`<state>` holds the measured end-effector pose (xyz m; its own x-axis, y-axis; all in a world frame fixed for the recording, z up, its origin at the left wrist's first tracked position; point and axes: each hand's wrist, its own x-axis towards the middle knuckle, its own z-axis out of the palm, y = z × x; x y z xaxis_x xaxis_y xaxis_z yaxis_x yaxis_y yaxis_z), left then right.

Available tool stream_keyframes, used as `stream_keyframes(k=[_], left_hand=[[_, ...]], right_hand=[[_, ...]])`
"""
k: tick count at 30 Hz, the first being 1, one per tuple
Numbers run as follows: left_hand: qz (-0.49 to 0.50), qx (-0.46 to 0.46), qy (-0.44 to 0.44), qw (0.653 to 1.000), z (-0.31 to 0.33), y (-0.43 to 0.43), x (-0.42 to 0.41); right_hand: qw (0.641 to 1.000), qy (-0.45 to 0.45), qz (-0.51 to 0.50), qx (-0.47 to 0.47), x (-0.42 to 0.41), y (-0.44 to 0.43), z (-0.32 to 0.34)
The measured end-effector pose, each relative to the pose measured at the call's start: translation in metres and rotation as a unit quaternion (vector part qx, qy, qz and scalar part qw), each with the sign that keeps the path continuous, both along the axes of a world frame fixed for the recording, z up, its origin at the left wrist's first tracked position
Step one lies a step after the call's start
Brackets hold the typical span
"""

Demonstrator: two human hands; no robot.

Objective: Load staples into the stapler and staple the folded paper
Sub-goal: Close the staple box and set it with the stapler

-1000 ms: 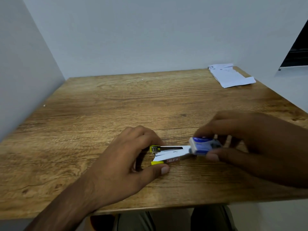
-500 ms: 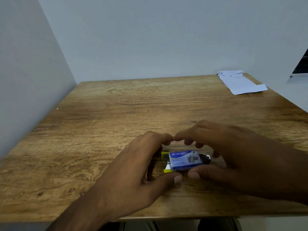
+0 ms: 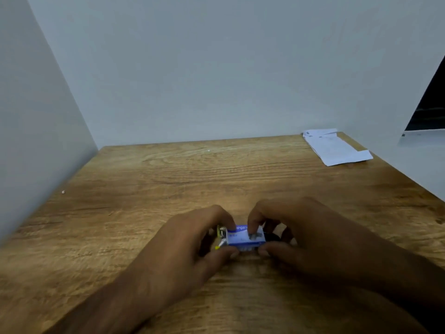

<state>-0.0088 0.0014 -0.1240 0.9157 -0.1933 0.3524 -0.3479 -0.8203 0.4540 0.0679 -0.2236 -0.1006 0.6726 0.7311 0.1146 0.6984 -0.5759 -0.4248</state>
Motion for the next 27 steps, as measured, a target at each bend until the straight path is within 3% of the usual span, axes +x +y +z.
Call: stream_keyframes(k=[14, 27], left_hand=[[0.093, -0.055, 0.028, 0.994, 0.003, 0.045, 0.205], [0.093, -0.003, -0.009, 0.996, 0.001, 0.054, 0.262]], right_hand=[[0.990, -0.050, -0.072, 0.115, 0.189, 0.078, -0.019], [0.991, -0.010, -0.076, 0.108, 0.252, 0.089, -0.015]])
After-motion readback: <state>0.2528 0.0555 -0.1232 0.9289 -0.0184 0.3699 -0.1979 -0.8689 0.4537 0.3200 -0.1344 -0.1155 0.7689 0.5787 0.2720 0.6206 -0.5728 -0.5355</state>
